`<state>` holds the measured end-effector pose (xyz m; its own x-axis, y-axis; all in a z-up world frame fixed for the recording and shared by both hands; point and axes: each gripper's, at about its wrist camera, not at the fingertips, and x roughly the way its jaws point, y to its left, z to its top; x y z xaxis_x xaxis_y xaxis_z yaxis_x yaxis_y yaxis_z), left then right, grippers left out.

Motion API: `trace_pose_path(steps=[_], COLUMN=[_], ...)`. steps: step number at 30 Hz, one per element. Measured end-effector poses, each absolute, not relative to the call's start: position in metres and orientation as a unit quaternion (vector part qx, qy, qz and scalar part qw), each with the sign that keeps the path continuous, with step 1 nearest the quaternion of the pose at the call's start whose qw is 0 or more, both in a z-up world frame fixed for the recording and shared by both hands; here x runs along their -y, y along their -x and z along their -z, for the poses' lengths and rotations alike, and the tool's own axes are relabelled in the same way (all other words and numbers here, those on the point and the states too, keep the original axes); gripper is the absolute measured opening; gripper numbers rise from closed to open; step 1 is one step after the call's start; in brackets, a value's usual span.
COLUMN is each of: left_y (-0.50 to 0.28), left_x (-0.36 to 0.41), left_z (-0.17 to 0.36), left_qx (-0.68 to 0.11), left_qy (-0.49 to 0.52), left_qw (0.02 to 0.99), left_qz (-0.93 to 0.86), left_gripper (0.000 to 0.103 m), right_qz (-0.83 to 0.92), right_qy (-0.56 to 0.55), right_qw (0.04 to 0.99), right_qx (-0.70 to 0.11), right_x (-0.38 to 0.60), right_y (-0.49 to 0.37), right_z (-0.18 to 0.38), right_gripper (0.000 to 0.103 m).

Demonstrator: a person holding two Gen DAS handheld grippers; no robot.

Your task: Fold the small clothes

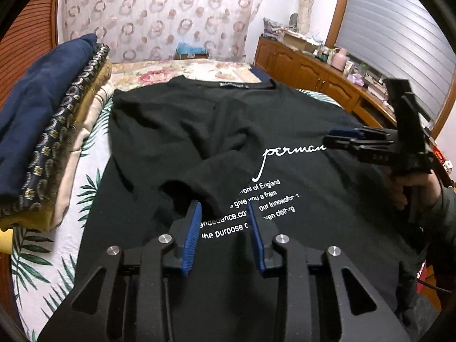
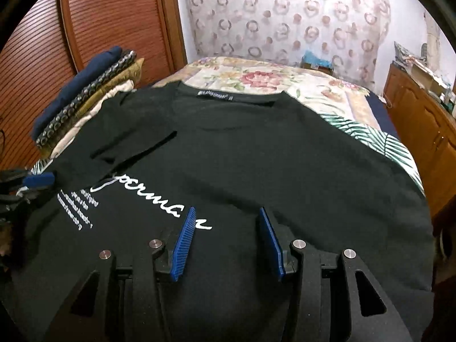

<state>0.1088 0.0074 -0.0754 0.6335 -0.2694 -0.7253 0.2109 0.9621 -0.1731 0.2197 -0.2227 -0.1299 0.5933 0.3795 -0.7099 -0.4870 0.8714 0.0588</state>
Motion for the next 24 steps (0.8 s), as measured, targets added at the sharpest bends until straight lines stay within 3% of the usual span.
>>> trace_pose_path(steps=[6, 8, 9, 24], left_y=[-0.116, -0.115, -0.115, -0.079], left_x=[-0.003, -0.002, 0.000, 0.027], left_z=[0.082, 0.081, 0.081, 0.039], left_qx=[-0.421, -0.420, -0.421, -0.390], left_qy=[0.029, 0.025, 0.019, 0.017], left_qw=[0.899, 0.900, 0.899, 0.906], left_qz=[0.117, 0.117, 0.118, 0.165], left_gripper=[0.034, 0.022, 0.010, 0.008], right_qz=[-0.235, -0.233, -0.232, -0.224], right_qy=[0.069, 0.072, 0.075, 0.096], right_qw=[0.889, 0.889, 0.889, 0.891], right_qx=[-0.387, -0.387, -0.387, -0.384], right_x=[0.226, 0.227, 0.225, 0.222], right_y=[-0.225, -0.225, -0.224, -0.219], right_z=[0.133, 0.131, 0.130, 0.131], right_gripper=[0.049, 0.049, 0.049, 0.049])
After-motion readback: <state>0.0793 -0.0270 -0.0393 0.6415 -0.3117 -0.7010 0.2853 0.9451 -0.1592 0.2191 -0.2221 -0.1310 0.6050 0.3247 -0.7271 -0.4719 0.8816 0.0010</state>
